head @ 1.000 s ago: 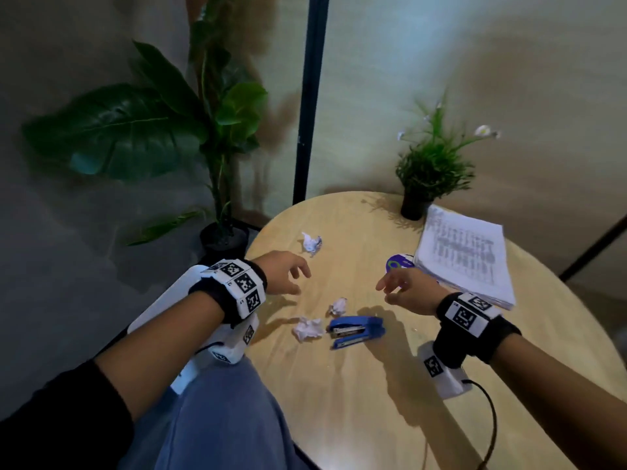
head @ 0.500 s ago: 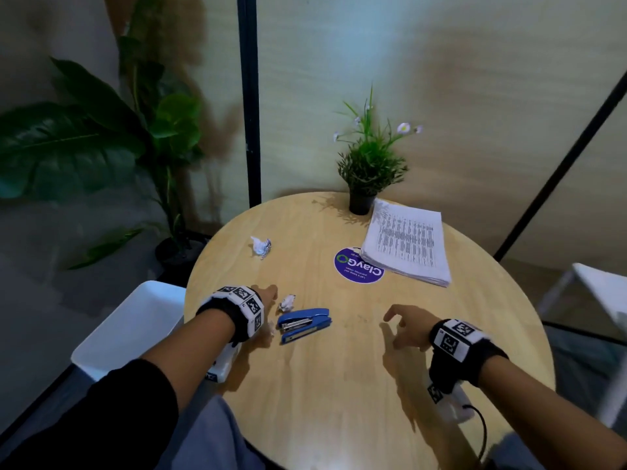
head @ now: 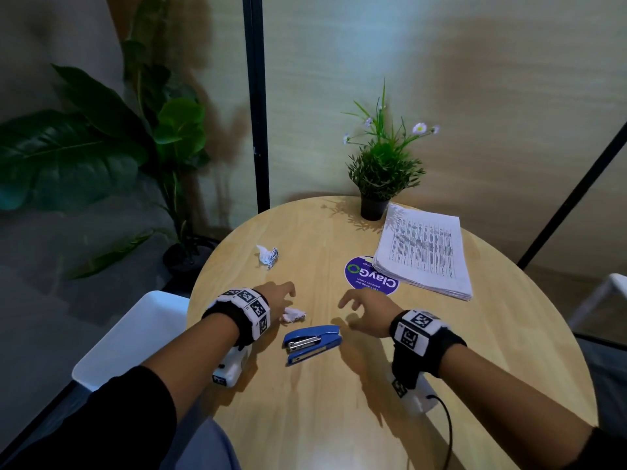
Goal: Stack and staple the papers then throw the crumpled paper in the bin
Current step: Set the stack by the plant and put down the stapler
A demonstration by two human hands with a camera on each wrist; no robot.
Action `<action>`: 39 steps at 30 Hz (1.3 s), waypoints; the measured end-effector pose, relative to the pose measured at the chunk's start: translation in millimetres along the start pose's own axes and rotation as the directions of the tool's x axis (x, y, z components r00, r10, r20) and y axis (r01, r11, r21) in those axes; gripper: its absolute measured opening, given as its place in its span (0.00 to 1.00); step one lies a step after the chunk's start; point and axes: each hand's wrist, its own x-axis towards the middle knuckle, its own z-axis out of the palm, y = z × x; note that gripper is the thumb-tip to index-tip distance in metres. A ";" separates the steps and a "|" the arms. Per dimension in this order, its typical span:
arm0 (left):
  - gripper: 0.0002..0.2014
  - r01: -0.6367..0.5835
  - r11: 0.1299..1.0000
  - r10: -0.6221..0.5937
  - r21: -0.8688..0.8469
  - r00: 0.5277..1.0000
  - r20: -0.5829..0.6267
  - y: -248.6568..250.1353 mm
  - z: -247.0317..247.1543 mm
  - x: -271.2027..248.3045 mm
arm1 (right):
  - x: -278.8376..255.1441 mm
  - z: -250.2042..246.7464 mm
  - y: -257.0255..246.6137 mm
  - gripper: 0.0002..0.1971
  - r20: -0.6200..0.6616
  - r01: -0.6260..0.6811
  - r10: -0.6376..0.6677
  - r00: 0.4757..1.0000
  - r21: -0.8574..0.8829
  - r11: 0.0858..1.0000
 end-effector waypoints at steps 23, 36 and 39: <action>0.41 0.218 0.969 -0.240 -0.118 0.947 -0.214 -53.2 -36.2 94.2 | 74.9 24.3 -39.0 0.10 0.125 0.143 -0.124 0.984 -0.150 0.978; 0.16 0.037 0.998 -0.038 -0.044 0.999 -0.021 -64.8 -45.0 61.5 | 82.2 10.1 -63.4 0.02 0.151 0.147 -0.134 0.979 -0.076 0.986; 0.08 0.031 0.992 -0.035 -0.121 0.999 -0.033 -98.7 -50.7 29.5 | 88.4 21.4 -95.0 0.03 0.105 0.180 -0.183 0.978 0.040 0.983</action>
